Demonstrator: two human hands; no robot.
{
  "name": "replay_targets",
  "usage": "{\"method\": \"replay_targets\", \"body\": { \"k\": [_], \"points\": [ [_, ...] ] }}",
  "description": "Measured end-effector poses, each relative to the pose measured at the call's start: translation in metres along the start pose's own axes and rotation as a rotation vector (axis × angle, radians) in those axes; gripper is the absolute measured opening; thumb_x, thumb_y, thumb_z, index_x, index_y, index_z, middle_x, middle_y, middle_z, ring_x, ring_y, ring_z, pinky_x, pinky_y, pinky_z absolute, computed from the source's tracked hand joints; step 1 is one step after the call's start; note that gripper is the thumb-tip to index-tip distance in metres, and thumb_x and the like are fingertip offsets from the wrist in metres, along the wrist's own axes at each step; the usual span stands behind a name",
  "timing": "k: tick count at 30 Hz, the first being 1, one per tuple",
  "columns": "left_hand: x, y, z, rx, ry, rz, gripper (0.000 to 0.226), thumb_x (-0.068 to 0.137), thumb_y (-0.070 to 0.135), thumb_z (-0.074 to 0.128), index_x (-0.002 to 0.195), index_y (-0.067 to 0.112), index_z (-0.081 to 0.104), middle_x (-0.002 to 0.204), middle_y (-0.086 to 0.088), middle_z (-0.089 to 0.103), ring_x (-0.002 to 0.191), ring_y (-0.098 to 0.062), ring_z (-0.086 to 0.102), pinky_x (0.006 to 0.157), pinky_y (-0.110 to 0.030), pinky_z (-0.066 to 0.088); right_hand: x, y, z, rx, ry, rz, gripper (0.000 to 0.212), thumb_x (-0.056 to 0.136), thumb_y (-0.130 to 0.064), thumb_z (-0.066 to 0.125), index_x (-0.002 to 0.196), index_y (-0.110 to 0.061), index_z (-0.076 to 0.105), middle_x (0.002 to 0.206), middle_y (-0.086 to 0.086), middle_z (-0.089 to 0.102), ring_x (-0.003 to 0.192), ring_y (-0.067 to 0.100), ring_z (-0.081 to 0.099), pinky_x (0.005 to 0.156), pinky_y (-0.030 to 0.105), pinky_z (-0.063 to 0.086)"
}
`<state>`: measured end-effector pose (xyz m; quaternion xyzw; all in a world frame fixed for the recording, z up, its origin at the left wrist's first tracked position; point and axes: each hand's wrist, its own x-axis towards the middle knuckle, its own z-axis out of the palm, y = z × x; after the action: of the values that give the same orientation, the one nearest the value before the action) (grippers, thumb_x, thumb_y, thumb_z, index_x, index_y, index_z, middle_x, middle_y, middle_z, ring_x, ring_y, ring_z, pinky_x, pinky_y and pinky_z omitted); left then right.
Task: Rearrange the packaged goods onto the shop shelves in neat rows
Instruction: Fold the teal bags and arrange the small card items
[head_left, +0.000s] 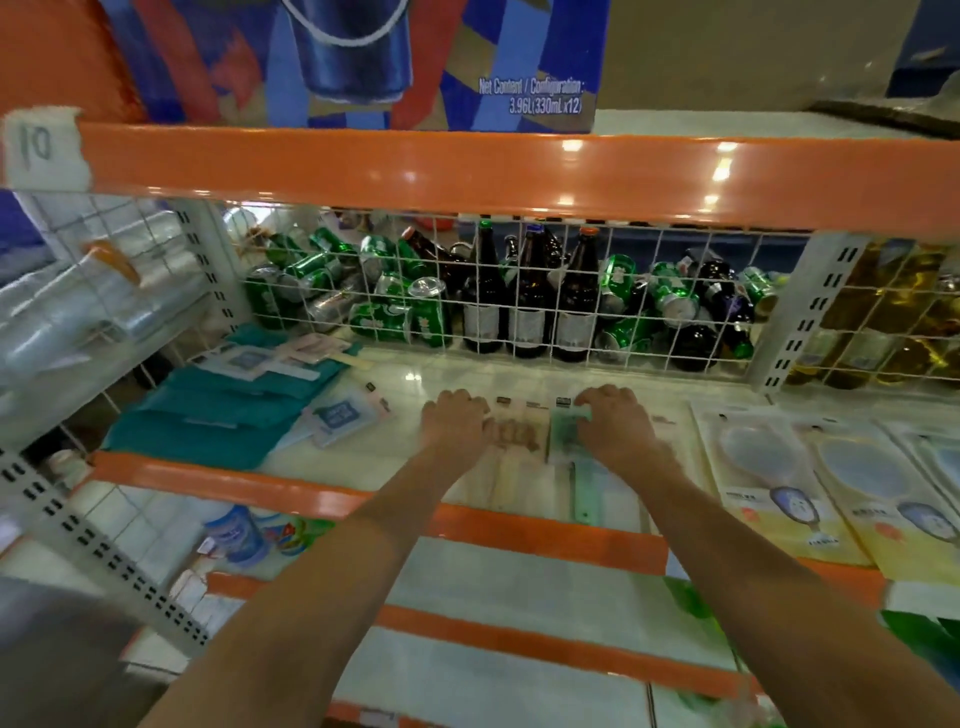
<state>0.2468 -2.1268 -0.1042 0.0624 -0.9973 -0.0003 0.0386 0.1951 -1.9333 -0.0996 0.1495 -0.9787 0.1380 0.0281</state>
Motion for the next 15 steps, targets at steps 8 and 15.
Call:
{"method": "replay_targets", "body": {
  "k": [8, 15],
  "points": [
    [-0.018, -0.109, -0.002, 0.028, -0.002, -0.144, 0.037, 0.099, 0.032, 0.035, 0.126, 0.015, 0.053, 0.127, -0.007, 0.051, 0.119, -0.026, 0.045, 0.095, -0.039, 0.038, 0.03, -0.114, 0.036, 0.027, -0.084, -0.158, 0.035, 0.095, -0.022, 0.046, 0.129, -0.019, 0.05, 0.133, 0.005, 0.048, 0.125, 0.024, 0.04, 0.099, 0.035, 0.038],
    [-0.019, -0.199, -0.002, 0.016, -0.061, -0.228, 0.037, 0.098, 0.032, 0.038, 0.128, 0.014, 0.049, 0.133, -0.009, 0.047, 0.125, -0.026, 0.041, 0.1, -0.039, 0.036, 0.052, -0.2, 0.073, 0.066, -0.171, -0.155, 0.036, 0.096, -0.027, 0.046, 0.13, -0.018, 0.05, 0.133, 0.007, 0.048, 0.125, 0.025, 0.04, 0.1, 0.035, 0.038]
  ]
}}
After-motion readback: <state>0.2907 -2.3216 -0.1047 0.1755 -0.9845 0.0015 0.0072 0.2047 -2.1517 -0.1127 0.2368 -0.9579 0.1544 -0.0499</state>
